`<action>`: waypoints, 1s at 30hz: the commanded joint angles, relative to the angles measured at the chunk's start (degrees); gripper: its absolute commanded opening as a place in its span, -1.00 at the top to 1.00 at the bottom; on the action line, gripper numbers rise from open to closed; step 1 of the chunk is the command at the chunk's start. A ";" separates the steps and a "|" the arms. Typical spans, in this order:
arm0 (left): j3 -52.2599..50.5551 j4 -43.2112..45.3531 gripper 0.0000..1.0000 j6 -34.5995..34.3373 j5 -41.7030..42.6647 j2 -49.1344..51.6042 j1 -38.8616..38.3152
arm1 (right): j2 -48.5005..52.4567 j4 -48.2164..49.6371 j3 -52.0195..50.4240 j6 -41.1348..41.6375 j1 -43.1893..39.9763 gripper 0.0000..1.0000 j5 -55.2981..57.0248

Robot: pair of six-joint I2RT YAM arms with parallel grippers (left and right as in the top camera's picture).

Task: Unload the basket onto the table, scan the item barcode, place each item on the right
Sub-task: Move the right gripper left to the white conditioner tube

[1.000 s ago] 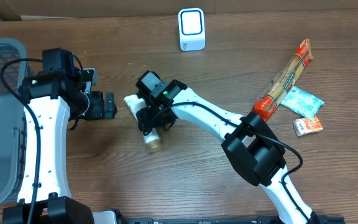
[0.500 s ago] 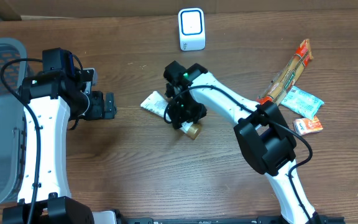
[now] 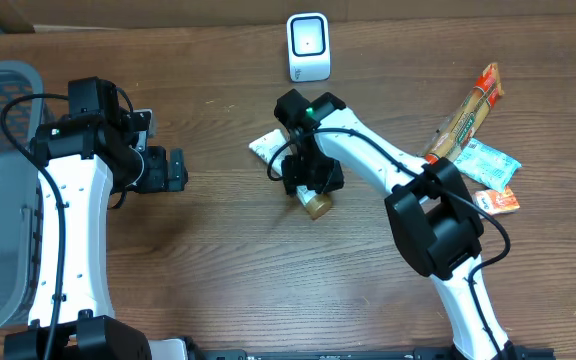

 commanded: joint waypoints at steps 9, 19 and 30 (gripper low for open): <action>0.04 0.02 -0.99 1.09 0.00 0.13 -0.11 | -3.48 1.40 1.99 -11.47 3.50 -0.54 -6.19; 0.04 0.02 -0.99 1.09 0.00 0.13 -0.11 | -9.33 6.23 2.01 -14.56 -2.03 -0.54 -5.07; 0.04 0.00 -0.99 1.09 0.00 0.13 -0.11 | -9.42 18.14 0.96 -11.19 -3.37 -0.51 -4.44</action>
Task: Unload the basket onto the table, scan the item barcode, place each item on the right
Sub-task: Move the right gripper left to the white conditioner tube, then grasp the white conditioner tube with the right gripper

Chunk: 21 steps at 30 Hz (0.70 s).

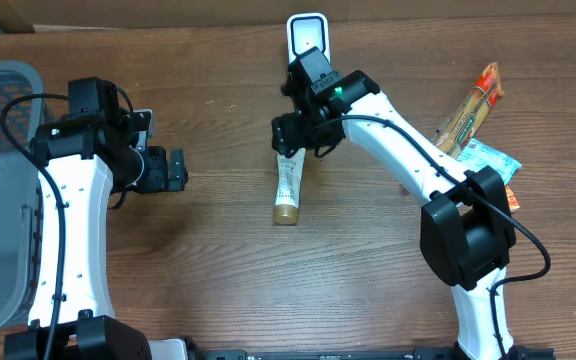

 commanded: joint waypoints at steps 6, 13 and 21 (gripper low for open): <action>0.04 0.00 -0.99 1.11 0.00 0.13 -0.11 | -1.57 4.92 -3.28 9.20 0.59 -0.50 16.17; 0.04 0.02 -0.99 1.11 0.02 0.13 -0.11 | -1.55 9.51 -9.75 12.76 -1.68 -0.18 20.79; 0.04 0.02 -0.99 1.11 0.02 0.13 -0.11 | -1.53 15.67 -15.80 12.74 -1.68 -0.18 20.63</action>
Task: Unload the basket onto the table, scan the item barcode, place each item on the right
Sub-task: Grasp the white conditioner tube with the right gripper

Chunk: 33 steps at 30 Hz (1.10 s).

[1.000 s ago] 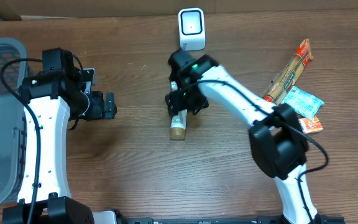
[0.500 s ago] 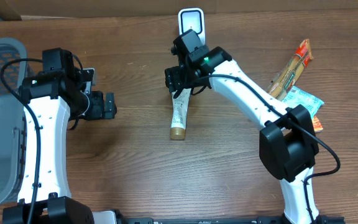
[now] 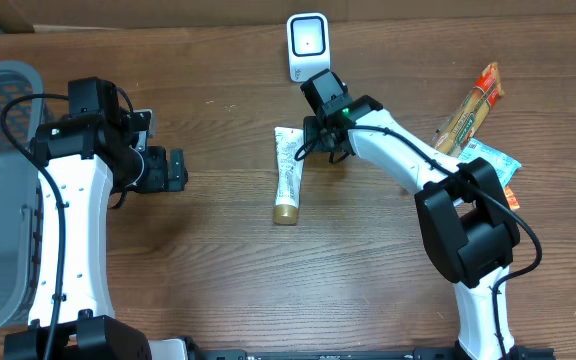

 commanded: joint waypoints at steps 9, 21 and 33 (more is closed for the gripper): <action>0.07 0.00 -0.99 1.09 0.02 0.13 -0.11 | -1.51 5.46 -5.49 0.57 0.00 -0.18 1.05; 0.07 0.02 -0.99 1.09 0.02 0.13 -0.11 | -0.15 9.55 -6.47 -2.25 0.11 -0.18 -1.25; 0.07 0.02 -0.99 1.11 0.02 0.13 -0.11 | 0.70 16.61 -6.45 -11.98 1.75 -0.17 -20.39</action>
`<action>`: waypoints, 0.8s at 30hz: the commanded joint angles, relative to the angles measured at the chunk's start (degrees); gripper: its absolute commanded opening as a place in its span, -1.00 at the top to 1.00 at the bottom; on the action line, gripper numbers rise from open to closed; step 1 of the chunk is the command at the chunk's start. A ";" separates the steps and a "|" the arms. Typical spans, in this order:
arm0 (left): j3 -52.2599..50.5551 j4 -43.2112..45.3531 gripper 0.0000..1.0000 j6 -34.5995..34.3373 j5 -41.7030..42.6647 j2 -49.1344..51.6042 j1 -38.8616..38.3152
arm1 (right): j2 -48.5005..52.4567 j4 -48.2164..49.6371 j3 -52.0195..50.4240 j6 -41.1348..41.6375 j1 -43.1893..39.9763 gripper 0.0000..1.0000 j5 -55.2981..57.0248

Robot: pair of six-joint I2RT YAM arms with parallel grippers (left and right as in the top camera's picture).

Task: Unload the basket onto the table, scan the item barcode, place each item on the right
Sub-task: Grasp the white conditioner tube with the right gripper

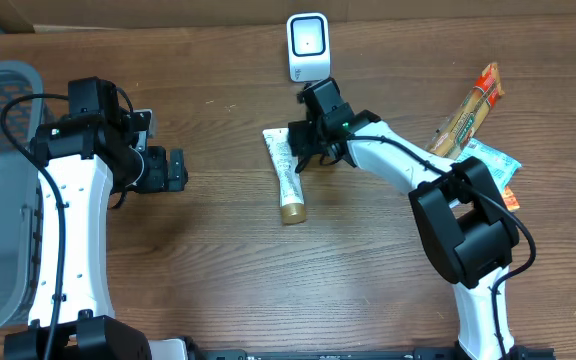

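Observation:
A white tube [284,172] with a gold cap lies flat on the wooden table, cap toward the front, crimped end toward the back and tilted a little left. My right gripper [301,150] is low at the tube's upper right edge, touching it, with its fingers spread and nothing held. The white barcode scanner [308,46] stands upright at the back centre, just behind that gripper. My left gripper [178,170] hovers open at the left, far from the tube, with nothing in it.
A grey basket [3,180] fills the left edge. At the right lie a long orange snack packet [468,108], a pale green sachet [490,160] and a small orange packet [498,200]. The right arm's base [463,235] stands at the front right.
My right gripper has moved left and down from beside the tube to its upper right edge. The tube's crimped end has swung left and its cap slightly right. The left arm is unchanged.
First my right gripper held the tube at mid-table, cap toward the front. Then the tube lay flat with the gripper over its upper end near the scanner. After that the gripper stood apart to the right. Now it touches the tube, which has turned slightly.

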 commanded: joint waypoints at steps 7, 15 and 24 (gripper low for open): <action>0.07 0.02 -0.99 1.11 0.02 0.13 -0.11 | 0.68 -0.20 -0.17 -6.64 4.31 -0.18 -16.26; 0.07 0.00 -0.99 1.11 0.00 0.13 -0.11 | 0.35 -10.12 4.39 -15.63 7.17 -0.19 -19.98; 0.07 0.00 -0.99 1.09 0.00 0.13 -0.11 | -2.01 -34.29 19.63 -11.96 7.10 -0.30 -18.43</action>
